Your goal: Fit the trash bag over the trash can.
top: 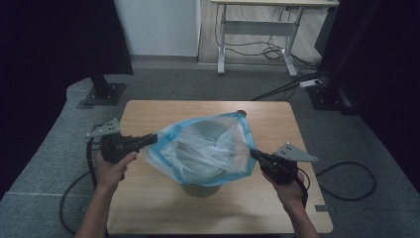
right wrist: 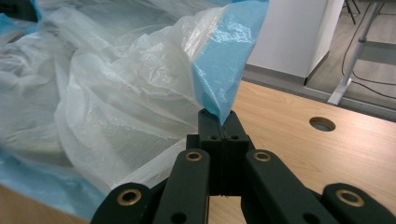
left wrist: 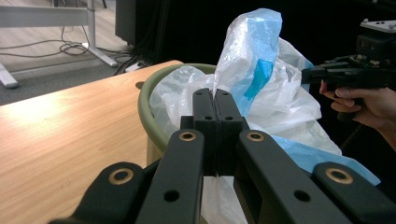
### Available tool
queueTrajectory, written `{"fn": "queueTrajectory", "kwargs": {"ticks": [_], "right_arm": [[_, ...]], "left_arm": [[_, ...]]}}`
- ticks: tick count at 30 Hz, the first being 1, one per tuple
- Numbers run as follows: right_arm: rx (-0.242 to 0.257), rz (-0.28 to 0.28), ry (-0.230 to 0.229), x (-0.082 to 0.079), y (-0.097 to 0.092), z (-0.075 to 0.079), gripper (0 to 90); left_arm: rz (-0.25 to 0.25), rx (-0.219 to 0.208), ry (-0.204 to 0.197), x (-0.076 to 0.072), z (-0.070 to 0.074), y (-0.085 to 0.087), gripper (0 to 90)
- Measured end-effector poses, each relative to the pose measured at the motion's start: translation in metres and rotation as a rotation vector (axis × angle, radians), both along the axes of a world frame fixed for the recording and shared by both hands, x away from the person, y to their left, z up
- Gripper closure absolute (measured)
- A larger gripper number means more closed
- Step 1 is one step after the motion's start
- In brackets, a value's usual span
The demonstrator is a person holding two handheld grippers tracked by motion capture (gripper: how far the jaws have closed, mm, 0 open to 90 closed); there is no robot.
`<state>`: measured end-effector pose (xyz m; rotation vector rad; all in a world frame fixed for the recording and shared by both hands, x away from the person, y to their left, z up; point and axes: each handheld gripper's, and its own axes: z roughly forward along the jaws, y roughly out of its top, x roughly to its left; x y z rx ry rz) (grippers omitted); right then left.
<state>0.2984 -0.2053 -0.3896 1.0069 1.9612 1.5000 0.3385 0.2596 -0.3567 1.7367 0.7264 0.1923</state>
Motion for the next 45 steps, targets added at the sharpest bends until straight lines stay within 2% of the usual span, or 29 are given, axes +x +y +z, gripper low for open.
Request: {"fn": "queueTrajectory", "kwargs": {"ticks": [4,7,9,15,19,22,25,34,37,38,39,40,43,45], "right_arm": [[-0.008,-0.008,0.001,0.008,0.005,0.005,88.9],[-0.013,-0.012,-0.001,0.011,0.007,0.008,88.9],[-0.007,-0.02,-0.003,0.016,0.008,0.01,88.8],[0.0,-0.04,0.0,0.032,0.012,0.012,88.8],[-0.024,-0.055,0.007,0.039,0.017,0.009,88.8],[-0.044,-0.066,0.019,0.047,0.021,0.003,88.8],[-0.052,-0.072,0.024,0.05,0.023,-0.001,88.8],[-0.067,-0.074,0.047,0.058,0.025,-0.013,88.8],[-0.068,-0.078,0.058,0.06,0.024,-0.016,88.8],[-0.07,-0.076,0.065,0.063,0.024,-0.018,88.8],[-0.07,-0.076,0.065,0.063,0.024,-0.018,88.8],[-0.074,-0.076,0.075,0.067,0.025,-0.02,88.8],[-0.078,-0.08,0.092,0.071,0.025,-0.023,88.9],[-0.083,-0.071,0.116,0.075,0.027,-0.03,88.9]], "left_arm": [[0.016,-0.009,0.02,0.005,-0.003,0.003,89.7],[0.009,-0.043,0.054,0.011,-0.006,0.006,89.7],[0.01,-0.046,0.065,0.014,-0.007,0.007,89.7],[0.04,-0.014,0.078,0.021,-0.01,0.006,89.7],[0.062,0.02,0.068,0.024,-0.013,0.002,89.7],[0.074,0.054,0.073,0.029,-0.015,-0.002,89.7],[0.081,0.07,0.078,0.032,-0.018,-0.004,89.7],[0.089,0.071,0.121,0.044,-0.032,-0.006,89.7],[0.093,0.075,0.139,0.049,-0.036,-0.006,89.7],[0.095,0.076,0.169,0.056,-0.04,-0.007,89.7],[0.095,0.076,0.169,0.056,-0.04,-0.007,89.7],[0.097,0.078,0.205,0.062,-0.045,-0.008,89.7],[0.098,0.086,0.224,0.066,-0.05,-0.008,89.7],[0.094,0.075,0.245,0.069,-0.054,-0.008,89.7]]}}
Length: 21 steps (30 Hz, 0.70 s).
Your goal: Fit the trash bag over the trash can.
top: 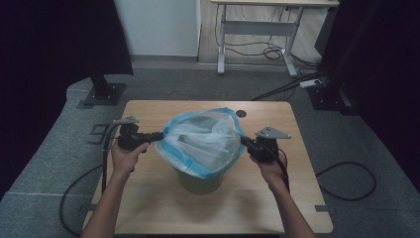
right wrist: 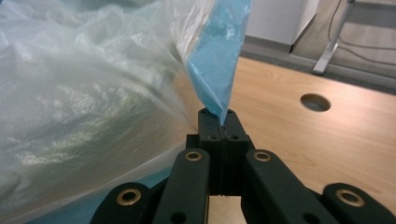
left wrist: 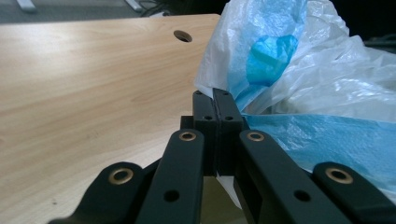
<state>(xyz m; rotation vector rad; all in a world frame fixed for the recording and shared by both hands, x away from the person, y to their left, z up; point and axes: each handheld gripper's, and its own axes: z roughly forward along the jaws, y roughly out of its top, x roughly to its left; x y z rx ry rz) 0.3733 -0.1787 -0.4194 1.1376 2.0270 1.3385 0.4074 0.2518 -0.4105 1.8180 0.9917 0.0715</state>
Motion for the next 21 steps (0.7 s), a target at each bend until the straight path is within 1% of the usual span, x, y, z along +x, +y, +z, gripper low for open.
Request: {"fn": "queueTrajectory", "kwargs": {"ticks": [1,2,3,4,5,6,7,8,10,11,12,13,15,16,19,21], "right_arm": [[0.002,0.004,0.009,0.001,0.001,-0.002,88.9],[0.002,0.004,0.009,0.001,0.001,-0.002,88.9],[0.004,0.008,0.016,0.001,0.001,-0.004,88.8],[0.006,0.012,0.023,0.002,0.002,-0.006,88.9],[0.01,0.017,0.042,0.003,0.003,-0.011,88.8],[0.01,0.017,0.042,0.003,0.003,-0.011,88.8],[0.012,0.027,0.061,0.003,0.004,-0.015,88.8],[0.012,0.027,0.061,0.003,0.004,-0.015,88.8],[0.021,0.037,0.078,0.004,0.005,-0.019,88.9],[0.032,0.047,0.098,0.004,0.005,-0.023,88.8],[0.032,0.047,0.098,0.004,0.005,-0.023,88.8],[0.033,0.051,0.102,0.005,0.005,-0.024,88.9],[0.039,0.065,0.123,0.004,0.005,-0.03,88.9],[0.039,0.065,0.123,0.004,0.005,-0.03,88.9],[0.052,0.077,0.15,0.005,0.003,-0.034,88.9],[0.061,0.087,0.164,0.005,0.002,-0.039,88.9]], "left_arm": [[0.001,0.008,0.019,0.002,-0.004,0.0,89.7],[0.001,0.008,0.019,0.002,-0.004,0.0,89.7],[0.0,0.013,0.027,0.003,-0.006,0.0,89.7],[0.0,0.014,0.037,0.004,-0.008,0.0,89.6],[-0.003,0.014,0.046,0.005,-0.011,0.0,89.6],[-0.006,0.012,0.054,0.005,-0.012,0.0,89.6],[-0.012,0.011,0.067,0.006,-0.015,-0.001,89.6],[-0.012,0.011,0.067,0.006,-0.015,-0.001,89.6],[-0.02,0.023,0.086,0.007,-0.018,-0.004,89.6],[-0.026,0.033,0.105,0.008,-0.021,-0.006,89.6],[-0.026,0.033,0.105,0.008,-0.021,-0.006,89.5],[-0.031,0.039,0.114,0.008,-0.022,-0.006,89.5],[-0.035,0.047,0.123,0.009,-0.023,-0.008,89.5],[-0.036,0.049,0.127,0.009,-0.023,-0.008,89.5],[-0.042,0.06,0.14,0.009,-0.025,-0.009,89.6],[-0.033,0.067,0.13,0.007,-0.025,-0.009,89.6]]}}
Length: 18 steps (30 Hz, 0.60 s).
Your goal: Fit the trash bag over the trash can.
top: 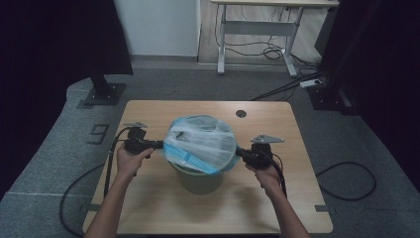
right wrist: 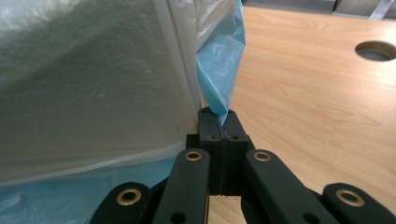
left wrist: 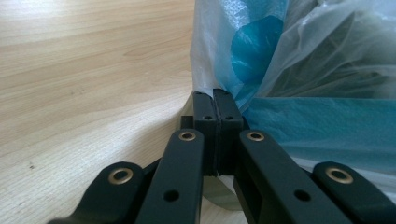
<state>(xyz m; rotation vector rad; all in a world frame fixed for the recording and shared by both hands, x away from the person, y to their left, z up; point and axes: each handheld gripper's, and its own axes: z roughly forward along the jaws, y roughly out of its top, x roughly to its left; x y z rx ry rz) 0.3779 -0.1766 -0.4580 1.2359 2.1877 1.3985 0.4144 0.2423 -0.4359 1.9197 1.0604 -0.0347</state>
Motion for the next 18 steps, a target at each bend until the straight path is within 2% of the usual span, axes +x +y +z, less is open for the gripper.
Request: {"fn": "queueTrajectory", "kwargs": {"ticks": [6,9,14,18], "right_arm": [[0.016,0.007,0.011,-0.002,-0.002,-0.006,88.9],[0.009,0.008,0.01,-0.004,-0.002,-0.008,88.9],[0.01,0.016,0.022,-0.007,-0.002,-0.012,88.9],[0.01,0.016,0.023,-0.009,-0.002,-0.014,88.9]], "left_arm": [[0.005,-0.032,-0.002,-0.007,-0.011,0.002,89.7],[0.008,-0.024,-0.007,-0.01,-0.012,0.004,89.7],[0.007,-0.024,0.022,-0.013,-0.015,0.008,89.7],[0.01,-0.011,0.012,-0.016,-0.014,0.008,89.7]]}}
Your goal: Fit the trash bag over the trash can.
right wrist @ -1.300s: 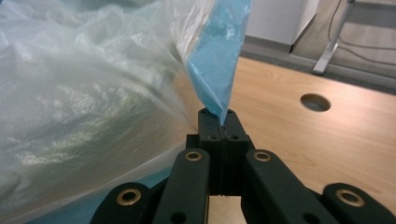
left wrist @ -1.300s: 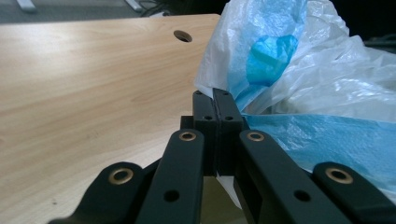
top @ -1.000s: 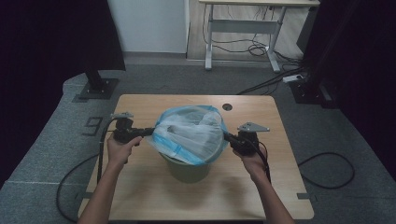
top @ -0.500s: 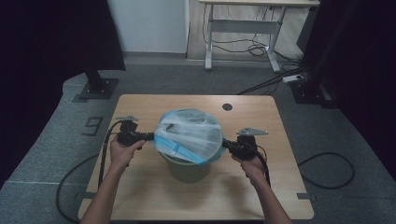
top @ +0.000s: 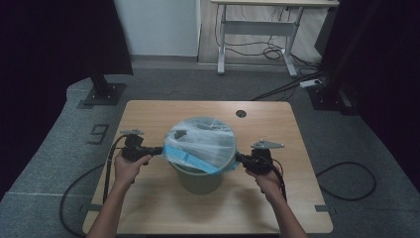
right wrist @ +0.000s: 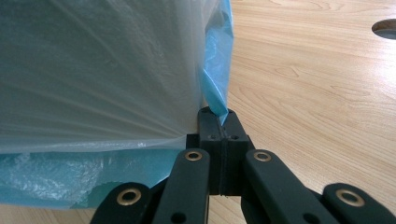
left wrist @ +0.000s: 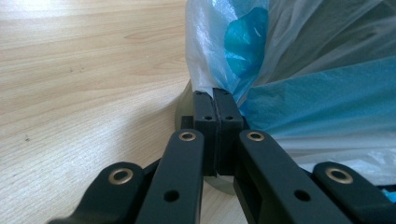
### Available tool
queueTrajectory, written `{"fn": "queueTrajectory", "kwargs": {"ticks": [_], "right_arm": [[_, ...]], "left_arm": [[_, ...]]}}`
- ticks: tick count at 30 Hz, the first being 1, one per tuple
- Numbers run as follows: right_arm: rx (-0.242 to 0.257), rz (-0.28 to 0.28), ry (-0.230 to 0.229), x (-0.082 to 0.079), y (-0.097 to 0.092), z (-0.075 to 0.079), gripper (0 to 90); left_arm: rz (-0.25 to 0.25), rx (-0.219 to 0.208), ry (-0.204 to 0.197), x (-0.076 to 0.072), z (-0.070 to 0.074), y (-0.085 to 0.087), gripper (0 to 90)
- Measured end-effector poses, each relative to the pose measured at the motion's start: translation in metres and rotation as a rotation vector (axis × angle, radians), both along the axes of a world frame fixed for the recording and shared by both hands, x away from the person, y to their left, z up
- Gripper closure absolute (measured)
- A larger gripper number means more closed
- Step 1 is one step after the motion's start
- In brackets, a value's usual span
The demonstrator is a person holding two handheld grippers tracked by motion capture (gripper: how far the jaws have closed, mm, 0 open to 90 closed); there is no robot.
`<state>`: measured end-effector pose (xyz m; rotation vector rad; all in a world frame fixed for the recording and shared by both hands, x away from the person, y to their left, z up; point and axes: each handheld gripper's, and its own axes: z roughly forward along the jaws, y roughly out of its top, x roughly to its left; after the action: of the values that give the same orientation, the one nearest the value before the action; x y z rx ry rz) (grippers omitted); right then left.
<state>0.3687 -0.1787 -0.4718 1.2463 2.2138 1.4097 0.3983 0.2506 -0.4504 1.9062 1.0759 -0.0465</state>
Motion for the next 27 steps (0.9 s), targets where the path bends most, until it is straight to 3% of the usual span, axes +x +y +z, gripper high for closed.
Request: {"fn": "queueTrajectory", "kwargs": {"ticks": [7,14,21,22,27], "right_arm": [[0.002,-0.013,-0.01,-0.002,-0.003,0.001,88.1],[0.029,-0.05,-0.056,-0.006,-0.01,0.003,83.1],[0.086,-0.092,-0.098,-0.016,-0.024,0.008,62.7],[0.092,-0.108,-0.124,-0.023,-0.03,0.011,58.6],[0.101,-0.072,-0.168,-0.038,-0.039,0.019,53.7]], "left_arm": [[0.003,-0.01,-0.016,-0.002,-0.001,0.002,89.6],[0.012,-0.004,-0.042,-0.004,-0.001,0.003,89.1],[0.026,-0.005,-0.049,-0.005,0.0,0.006,87.8],[0.025,-0.005,-0.05,-0.006,0.0,0.006,87.8],[0.028,-0.004,-0.051,-0.006,0.001,0.007,87.7]]}}
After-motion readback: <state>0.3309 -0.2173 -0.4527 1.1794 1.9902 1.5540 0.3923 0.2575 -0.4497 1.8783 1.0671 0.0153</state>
